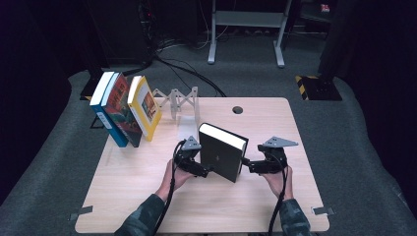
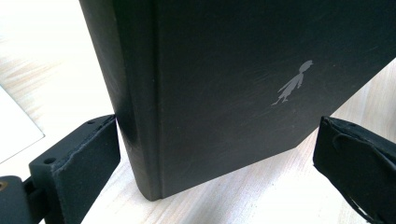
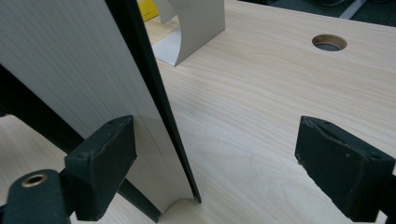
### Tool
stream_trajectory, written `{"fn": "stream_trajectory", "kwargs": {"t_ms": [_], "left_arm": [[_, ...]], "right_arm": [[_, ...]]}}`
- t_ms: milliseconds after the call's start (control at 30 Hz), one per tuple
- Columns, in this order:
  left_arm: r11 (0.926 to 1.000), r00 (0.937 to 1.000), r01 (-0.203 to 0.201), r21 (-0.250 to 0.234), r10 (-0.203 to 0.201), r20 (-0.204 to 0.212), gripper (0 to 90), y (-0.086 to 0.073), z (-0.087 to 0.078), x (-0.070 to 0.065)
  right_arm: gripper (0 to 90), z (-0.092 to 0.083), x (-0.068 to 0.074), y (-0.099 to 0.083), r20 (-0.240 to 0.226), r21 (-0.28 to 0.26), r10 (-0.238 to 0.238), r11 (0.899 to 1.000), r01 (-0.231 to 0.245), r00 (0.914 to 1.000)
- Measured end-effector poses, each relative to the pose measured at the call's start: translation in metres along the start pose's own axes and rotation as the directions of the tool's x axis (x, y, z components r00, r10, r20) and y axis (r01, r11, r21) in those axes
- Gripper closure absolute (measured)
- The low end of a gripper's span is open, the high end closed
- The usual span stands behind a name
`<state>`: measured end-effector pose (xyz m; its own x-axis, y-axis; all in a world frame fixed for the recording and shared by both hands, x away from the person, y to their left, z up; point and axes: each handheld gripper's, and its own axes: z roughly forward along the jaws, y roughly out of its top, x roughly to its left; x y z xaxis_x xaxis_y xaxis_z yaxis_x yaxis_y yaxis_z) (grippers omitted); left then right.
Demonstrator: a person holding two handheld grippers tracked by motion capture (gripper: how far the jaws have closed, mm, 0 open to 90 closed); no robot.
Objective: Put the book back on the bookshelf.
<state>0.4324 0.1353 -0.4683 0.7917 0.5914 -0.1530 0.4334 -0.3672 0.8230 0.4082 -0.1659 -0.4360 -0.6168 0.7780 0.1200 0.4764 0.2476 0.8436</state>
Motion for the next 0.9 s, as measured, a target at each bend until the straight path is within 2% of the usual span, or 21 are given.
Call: {"fn": "stream_trajectory", "kwargs": {"t_ms": [33, 233, 333, 400, 733, 900], "left_arm": [[0.9999, 1.0000, 0.008, -0.006, -0.008, -0.003, 1.3, 0.000, 0.000, 0.000], [1.0000, 1.0000, 0.001, 0.010, -0.001, 0.008, 2.4, 0.000, -0.003, 0.001], [0.9999, 0.9999, 0.013, -0.003, -0.013, 0.006, 2.5, -0.002, -0.003, -0.001], [1.0000, 1.0000, 0.003, 0.002, -0.003, 0.005, 2.3, -0.003, -0.005, -0.002], [0.9998, 1.0000, 0.005, -0.019, -0.005, 0.000, 2.1, -0.012, -0.011, -0.010], [0.9999, 1.0000, -0.004, -0.011, 0.004, 0.008, 2.4, -0.012, -0.014, -0.010]], "right_arm": [[11.5, 0.000, 0.000, 0.000, 0.000, 0.000, 0.004, 1.000, -0.004, 1.0000], [13.1, 0.000, -0.002, 0.000, -0.004, -0.006, 0.004, 1.000, -0.005, 1.0000], [13.3, 0.001, -0.004, 0.001, -0.011, -0.001, 0.008, 1.000, -0.008, 0.9999], [13.3, 0.001, -0.005, 0.001, -0.017, 0.000, 0.006, 1.000, -0.006, 0.9998], [13.4, 0.003, -0.012, 0.003, -0.045, 0.002, -0.019, 1.000, 0.019, 0.9988], [13.3, 0.005, -0.014, 0.004, -0.056, 0.000, -0.009, 1.000, 0.009, 0.9984]]}}
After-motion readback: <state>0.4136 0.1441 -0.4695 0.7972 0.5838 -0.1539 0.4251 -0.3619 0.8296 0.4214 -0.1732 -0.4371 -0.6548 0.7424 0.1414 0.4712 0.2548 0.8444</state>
